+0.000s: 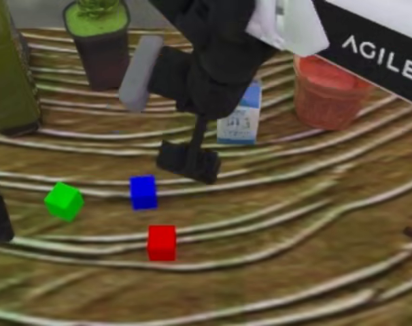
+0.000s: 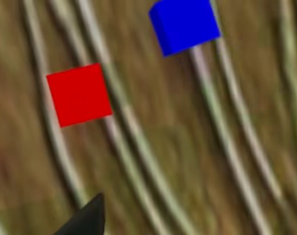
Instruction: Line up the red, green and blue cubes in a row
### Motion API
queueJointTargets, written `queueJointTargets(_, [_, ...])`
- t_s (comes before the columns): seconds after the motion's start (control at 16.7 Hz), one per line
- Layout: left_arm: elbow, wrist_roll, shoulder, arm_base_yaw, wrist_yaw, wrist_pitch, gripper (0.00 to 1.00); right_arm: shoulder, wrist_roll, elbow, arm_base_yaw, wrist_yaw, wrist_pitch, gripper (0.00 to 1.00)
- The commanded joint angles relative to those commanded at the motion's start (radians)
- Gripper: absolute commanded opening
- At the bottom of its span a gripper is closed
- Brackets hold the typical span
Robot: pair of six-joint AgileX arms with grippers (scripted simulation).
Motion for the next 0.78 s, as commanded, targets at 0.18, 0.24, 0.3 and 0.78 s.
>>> queueJointTargets(0.18, [0.164, 0.029, 0.238, -0.020, -0.001, -0.125, 1.00, -0.306, 0.077, -0.259, -0.121, -0.014, 0.173, 1.00])
queueJointTargets(0.24, [0.227, 0.041, 0.336, -0.028, -0.002, -0.174, 1.00, -0.421, 0.106, -0.358, -0.165, -0.018, 0.236, 1.00])
queueJointTargets(0.3, [0.286, 0.052, 0.430, -0.035, -0.002, -0.221, 1.00, -0.539, 0.136, -0.462, -0.211, -0.022, 0.299, 1.00])
queueJointTargets(0.78, [0.755, 0.141, 1.117, -0.100, -0.004, -0.596, 1.00, -1.437, 0.369, -1.353, -0.544, -0.016, 0.790, 1.00])
